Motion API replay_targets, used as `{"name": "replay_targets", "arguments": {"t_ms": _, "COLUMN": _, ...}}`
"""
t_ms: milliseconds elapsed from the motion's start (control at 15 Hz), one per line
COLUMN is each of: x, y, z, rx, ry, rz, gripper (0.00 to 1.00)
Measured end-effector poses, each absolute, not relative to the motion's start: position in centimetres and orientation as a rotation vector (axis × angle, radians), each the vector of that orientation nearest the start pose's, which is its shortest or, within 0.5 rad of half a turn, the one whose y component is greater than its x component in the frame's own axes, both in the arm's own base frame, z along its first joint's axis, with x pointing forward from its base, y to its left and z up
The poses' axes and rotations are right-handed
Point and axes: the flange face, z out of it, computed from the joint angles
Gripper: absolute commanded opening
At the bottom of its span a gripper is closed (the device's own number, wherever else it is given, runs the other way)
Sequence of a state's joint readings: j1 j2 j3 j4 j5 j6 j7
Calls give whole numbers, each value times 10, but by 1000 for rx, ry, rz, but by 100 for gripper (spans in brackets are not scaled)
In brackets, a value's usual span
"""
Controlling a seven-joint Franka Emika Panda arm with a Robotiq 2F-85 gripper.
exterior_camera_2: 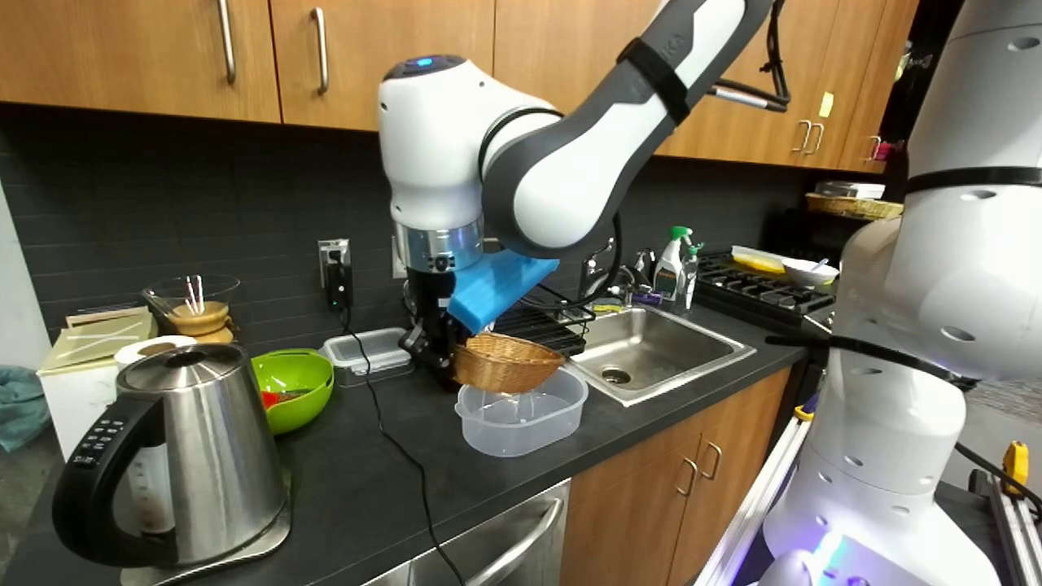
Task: Put the basket in the clear bowl on the right.
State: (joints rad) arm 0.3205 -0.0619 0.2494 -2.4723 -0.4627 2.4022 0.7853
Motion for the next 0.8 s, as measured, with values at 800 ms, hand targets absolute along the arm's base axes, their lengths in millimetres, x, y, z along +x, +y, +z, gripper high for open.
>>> {"name": "replay_targets", "arguments": {"t_ms": 800, "x": 391, "y": 193, "z": 306, "rx": -3415, "ry": -67, "rz": -316, "gripper": 2}}
